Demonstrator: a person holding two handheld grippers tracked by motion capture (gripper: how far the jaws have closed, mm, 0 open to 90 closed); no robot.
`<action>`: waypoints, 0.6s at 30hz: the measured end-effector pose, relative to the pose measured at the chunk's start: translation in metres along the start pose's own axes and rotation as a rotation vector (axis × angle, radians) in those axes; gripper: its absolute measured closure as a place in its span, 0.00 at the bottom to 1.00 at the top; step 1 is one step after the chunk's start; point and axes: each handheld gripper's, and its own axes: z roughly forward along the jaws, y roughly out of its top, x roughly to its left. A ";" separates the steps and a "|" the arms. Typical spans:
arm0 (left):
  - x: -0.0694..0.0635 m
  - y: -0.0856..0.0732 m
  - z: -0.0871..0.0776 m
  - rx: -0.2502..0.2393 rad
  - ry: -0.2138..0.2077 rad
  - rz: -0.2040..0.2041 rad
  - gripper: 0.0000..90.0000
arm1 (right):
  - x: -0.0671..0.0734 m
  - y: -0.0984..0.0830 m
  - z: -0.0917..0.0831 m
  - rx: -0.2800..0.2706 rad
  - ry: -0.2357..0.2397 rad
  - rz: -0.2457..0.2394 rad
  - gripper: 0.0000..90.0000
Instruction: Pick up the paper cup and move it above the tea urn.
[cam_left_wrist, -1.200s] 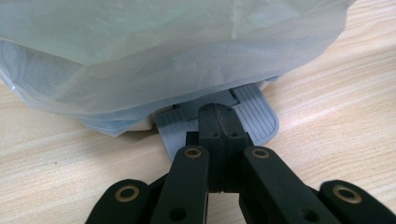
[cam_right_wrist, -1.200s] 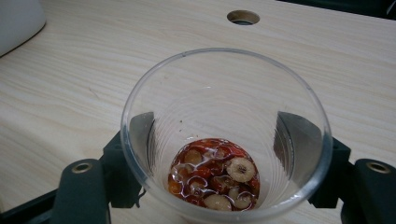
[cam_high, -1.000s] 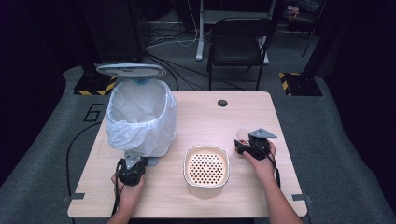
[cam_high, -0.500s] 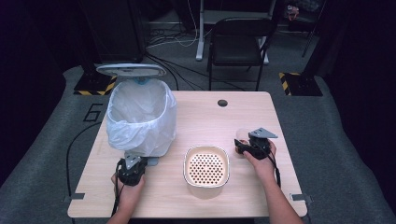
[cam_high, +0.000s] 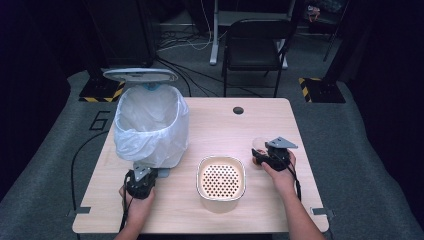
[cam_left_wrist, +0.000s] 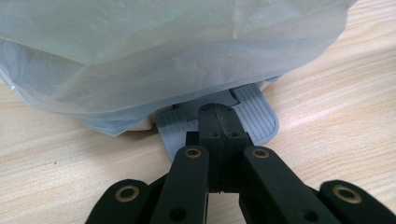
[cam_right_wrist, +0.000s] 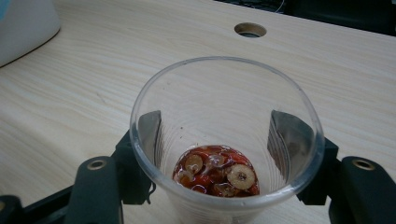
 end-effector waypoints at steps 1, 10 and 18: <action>0.000 0.000 0.000 -0.001 0.000 0.000 1.00 | 0.000 0.000 0.000 0.000 0.000 -0.001 0.40; 0.001 0.000 0.000 0.001 0.000 0.002 1.00 | 0.000 0.005 -0.004 -0.011 0.026 -0.009 0.40; 0.000 0.000 0.000 0.001 0.000 0.002 1.00 | -0.001 0.017 -0.011 -0.034 0.110 -0.022 0.41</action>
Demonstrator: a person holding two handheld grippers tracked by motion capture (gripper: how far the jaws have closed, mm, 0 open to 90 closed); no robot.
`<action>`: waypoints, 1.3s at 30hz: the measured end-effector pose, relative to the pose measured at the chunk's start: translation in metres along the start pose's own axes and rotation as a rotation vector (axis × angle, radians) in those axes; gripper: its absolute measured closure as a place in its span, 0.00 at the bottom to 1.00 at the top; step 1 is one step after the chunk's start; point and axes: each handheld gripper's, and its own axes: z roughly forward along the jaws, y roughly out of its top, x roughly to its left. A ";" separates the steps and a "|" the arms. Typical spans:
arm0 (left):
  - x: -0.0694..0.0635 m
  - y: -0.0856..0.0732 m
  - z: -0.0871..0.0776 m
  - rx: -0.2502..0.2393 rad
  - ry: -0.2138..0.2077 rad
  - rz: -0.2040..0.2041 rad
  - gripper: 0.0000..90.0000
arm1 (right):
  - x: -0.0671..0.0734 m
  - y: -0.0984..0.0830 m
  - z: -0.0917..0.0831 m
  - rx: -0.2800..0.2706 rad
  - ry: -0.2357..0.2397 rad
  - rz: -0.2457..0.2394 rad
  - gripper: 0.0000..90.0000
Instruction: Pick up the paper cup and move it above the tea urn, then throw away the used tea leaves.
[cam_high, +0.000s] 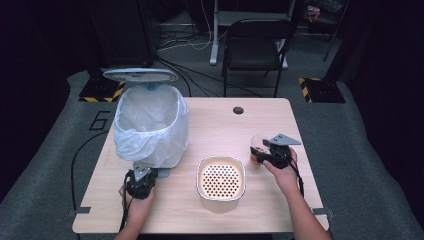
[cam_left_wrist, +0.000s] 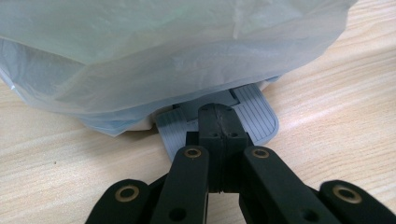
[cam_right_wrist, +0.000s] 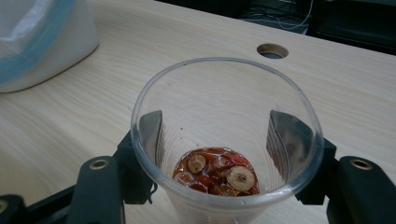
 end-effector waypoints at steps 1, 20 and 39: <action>0.000 0.000 0.000 0.000 0.000 0.001 1.00 | 0.000 0.000 0.000 0.000 0.000 0.000 0.41; 0.001 0.000 0.000 -0.001 0.001 0.005 1.00 | 0.010 0.036 -0.006 -0.030 0.096 -0.079 0.41; 0.000 0.000 0.001 -0.013 0.001 -0.011 1.00 | 0.029 0.081 0.000 -0.095 0.233 -0.191 0.42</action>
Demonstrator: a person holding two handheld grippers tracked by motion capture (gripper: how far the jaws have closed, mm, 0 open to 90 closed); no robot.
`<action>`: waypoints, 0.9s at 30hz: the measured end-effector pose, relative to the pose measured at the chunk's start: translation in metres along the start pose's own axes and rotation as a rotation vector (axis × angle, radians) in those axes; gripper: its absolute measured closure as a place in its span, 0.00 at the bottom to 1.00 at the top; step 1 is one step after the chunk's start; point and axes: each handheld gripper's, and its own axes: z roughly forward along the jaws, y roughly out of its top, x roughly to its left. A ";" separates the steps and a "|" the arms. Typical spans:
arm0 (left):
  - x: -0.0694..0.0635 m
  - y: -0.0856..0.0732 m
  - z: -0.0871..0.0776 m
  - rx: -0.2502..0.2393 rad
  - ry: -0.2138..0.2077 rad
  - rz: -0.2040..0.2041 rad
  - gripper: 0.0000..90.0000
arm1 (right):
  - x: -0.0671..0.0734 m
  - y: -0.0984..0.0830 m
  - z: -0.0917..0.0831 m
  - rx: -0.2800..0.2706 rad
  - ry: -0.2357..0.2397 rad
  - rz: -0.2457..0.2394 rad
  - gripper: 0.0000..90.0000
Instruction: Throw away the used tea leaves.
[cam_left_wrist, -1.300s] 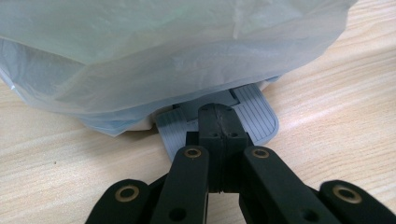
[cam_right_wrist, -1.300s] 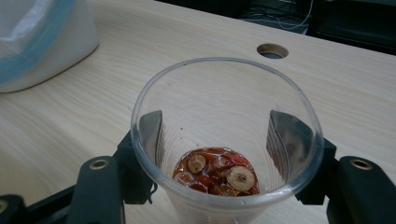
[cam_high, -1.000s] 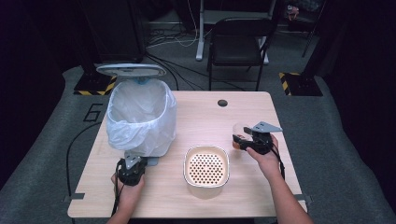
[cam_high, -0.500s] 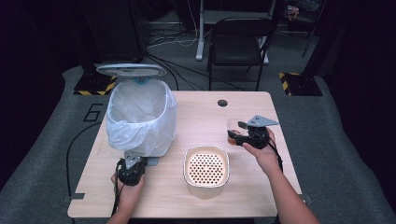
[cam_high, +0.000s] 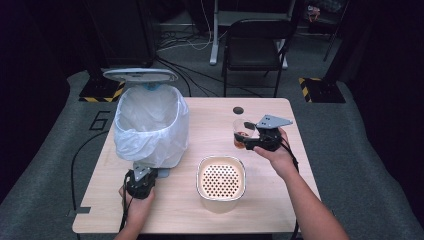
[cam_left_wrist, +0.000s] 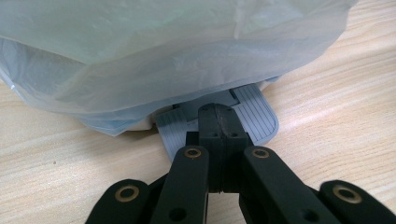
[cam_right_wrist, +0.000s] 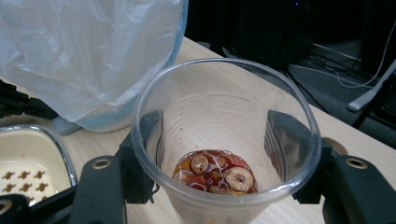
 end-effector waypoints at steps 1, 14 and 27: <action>0.000 0.000 0.000 0.000 0.000 0.000 1.00 | 0.000 0.002 0.001 -0.003 0.007 -0.010 0.42; 0.001 0.000 -0.001 0.011 0.000 0.015 1.00 | 0.006 0.016 0.011 -0.059 0.070 -0.109 0.42; 0.001 0.000 -0.001 0.013 -0.001 0.015 1.00 | 0.008 0.015 0.012 -0.070 0.177 -0.200 0.44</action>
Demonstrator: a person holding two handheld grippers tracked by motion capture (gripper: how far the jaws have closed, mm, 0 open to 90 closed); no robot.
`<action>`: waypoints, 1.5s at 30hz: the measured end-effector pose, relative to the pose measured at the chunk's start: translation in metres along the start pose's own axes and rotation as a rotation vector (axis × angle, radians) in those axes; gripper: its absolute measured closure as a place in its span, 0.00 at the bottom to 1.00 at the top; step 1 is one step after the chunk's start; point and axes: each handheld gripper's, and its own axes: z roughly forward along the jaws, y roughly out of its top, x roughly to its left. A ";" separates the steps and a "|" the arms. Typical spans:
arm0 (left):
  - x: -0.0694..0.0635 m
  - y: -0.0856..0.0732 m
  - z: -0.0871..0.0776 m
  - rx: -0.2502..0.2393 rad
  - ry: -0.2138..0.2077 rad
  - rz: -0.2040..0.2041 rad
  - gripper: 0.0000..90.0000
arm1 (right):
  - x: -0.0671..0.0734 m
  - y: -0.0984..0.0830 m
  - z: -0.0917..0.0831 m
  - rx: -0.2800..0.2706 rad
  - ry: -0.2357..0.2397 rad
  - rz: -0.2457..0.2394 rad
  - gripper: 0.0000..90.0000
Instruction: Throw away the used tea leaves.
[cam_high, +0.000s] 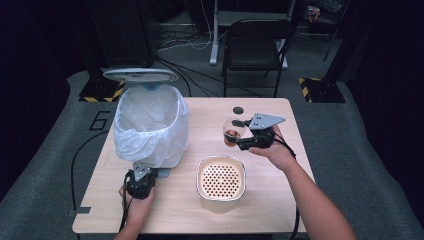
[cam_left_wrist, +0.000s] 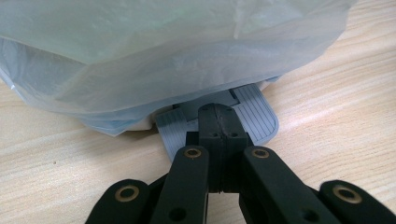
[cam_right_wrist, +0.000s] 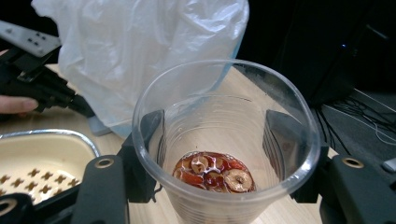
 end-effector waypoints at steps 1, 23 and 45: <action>0.000 0.000 0.000 0.000 0.000 0.000 1.00 | 0.000 0.000 0.000 0.004 0.005 -0.013 0.44; -0.001 0.000 0.001 -0.011 0.002 -0.011 1.00 | 0.015 0.009 -0.012 0.011 0.031 -0.199 0.48; 0.000 0.000 0.000 0.002 -0.001 0.000 1.00 | 0.064 0.028 -0.020 0.099 -0.047 -0.670 0.49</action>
